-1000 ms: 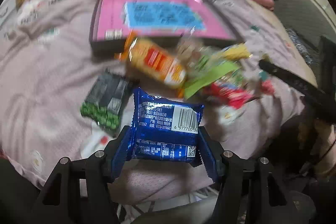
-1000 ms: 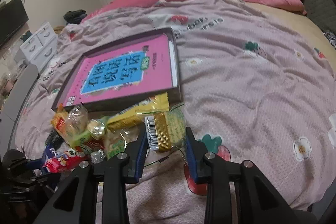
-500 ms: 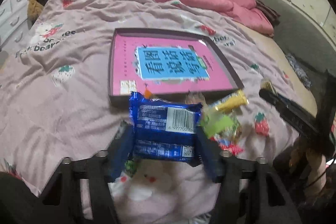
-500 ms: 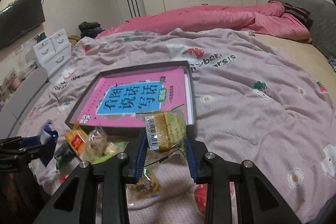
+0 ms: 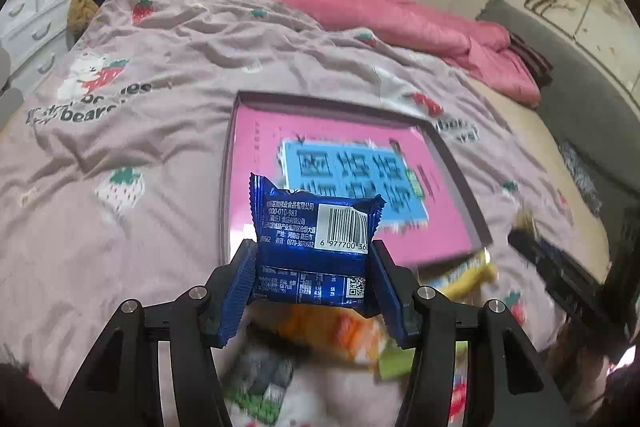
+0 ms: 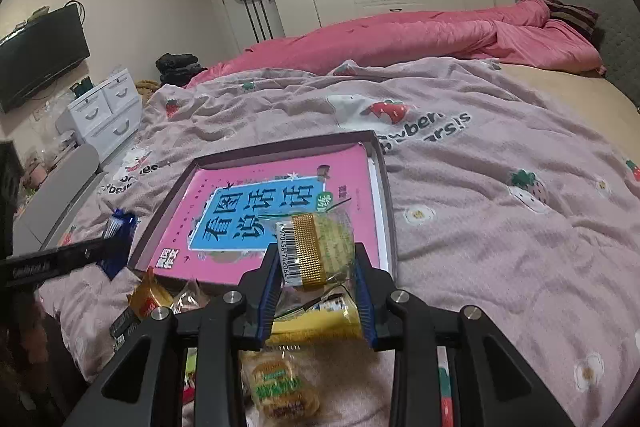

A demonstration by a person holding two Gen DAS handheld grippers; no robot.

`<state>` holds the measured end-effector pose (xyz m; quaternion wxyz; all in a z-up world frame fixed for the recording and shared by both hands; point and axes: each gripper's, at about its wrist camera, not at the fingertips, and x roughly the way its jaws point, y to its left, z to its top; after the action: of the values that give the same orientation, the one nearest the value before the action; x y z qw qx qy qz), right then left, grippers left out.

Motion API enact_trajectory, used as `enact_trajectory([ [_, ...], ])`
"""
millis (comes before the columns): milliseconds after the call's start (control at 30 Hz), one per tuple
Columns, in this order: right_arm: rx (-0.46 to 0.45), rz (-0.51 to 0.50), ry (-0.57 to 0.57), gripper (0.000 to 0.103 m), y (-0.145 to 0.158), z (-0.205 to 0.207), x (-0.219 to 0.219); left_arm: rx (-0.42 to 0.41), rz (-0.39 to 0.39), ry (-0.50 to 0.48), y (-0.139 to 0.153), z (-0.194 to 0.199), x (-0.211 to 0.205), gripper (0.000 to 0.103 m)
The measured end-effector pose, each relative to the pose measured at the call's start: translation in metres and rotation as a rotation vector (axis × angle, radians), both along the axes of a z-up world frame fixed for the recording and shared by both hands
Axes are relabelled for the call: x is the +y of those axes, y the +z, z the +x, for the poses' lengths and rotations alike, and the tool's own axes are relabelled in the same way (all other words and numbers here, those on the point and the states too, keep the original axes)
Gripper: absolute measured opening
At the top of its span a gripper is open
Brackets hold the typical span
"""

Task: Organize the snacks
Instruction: 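Lift the blue biscuit pack with the left tool and carry it into the tray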

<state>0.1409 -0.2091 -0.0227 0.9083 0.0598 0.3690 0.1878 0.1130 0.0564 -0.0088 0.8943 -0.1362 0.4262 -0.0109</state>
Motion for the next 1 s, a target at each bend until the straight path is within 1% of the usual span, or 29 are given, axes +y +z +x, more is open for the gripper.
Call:
enact_trajectory([
  [133,0.006,0.003,-0.004,0.034,-0.004,0.012,0.002,-0.01,0.006,0.021,-0.004,0.023,0.005,0.058],
  [233,0.013,0.002,-0.003,0.034,-0.008,0.02,0.004,0.0,-0.002,0.024,-0.013,0.039,0.007,0.058],
  [433,0.029,-0.006,0.001,0.034,-0.017,0.03,0.006,0.028,0.003,0.024,-0.031,0.058,0.003,0.058],
  [533,0.041,-0.011,0.005,0.034,-0.021,0.036,0.008,0.042,0.017,0.018,-0.039,0.065,0.0,0.058],
  [1000,0.112,-0.057,0.019,0.034,-0.045,0.054,0.018,0.114,0.023,0.005,-0.062,0.073,-0.002,0.058],
])
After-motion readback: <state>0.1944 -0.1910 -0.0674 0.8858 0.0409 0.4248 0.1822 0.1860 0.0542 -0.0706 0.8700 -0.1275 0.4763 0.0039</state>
